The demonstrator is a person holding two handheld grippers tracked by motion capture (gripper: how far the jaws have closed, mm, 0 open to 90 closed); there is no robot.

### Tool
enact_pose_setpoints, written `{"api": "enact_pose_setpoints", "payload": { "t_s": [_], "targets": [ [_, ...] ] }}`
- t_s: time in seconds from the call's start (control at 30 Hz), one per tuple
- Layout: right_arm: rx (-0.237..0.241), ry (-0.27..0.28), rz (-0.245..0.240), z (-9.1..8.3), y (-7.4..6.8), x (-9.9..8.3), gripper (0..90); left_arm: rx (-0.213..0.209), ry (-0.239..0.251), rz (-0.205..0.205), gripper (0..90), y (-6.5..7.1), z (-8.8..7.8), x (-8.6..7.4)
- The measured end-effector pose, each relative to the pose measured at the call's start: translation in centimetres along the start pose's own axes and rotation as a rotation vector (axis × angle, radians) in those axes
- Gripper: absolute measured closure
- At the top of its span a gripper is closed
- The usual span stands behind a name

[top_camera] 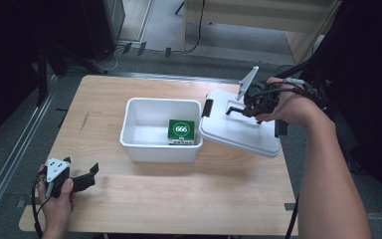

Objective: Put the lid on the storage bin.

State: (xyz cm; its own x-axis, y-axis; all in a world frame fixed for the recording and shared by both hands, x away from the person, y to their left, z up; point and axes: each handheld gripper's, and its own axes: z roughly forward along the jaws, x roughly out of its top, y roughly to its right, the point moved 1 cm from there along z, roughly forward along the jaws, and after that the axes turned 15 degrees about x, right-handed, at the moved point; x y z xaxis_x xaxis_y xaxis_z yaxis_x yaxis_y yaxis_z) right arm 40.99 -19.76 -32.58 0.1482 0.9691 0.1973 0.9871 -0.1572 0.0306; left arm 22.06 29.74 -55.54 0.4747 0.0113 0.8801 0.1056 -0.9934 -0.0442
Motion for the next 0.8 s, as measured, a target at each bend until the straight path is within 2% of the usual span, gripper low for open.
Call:
{"api": "enact_pose_setpoints", "payload": {
  "t_s": [0.47, 0.5, 0.8],
  "targets": [
    [0.018, 0.004, -0.086, 0.6, -0.5, 5.9, 85.6, -0.002, -0.002, 0.006, 2.8, 0.1, -0.1, 0.0],
    [0.018, 0.004, -0.086, 0.6, -0.5, 5.9, 85.6, -0.003, -0.002, 0.006, 2.8, 0.0, -0.1, 0.0],
    [0.043, -0.002, -0.122, 1.3, -1.0, 9.6, 85.5, -0.006, -0.002, 0.002, 2.8, 0.0, -0.1, 0.0]
  ]
}}
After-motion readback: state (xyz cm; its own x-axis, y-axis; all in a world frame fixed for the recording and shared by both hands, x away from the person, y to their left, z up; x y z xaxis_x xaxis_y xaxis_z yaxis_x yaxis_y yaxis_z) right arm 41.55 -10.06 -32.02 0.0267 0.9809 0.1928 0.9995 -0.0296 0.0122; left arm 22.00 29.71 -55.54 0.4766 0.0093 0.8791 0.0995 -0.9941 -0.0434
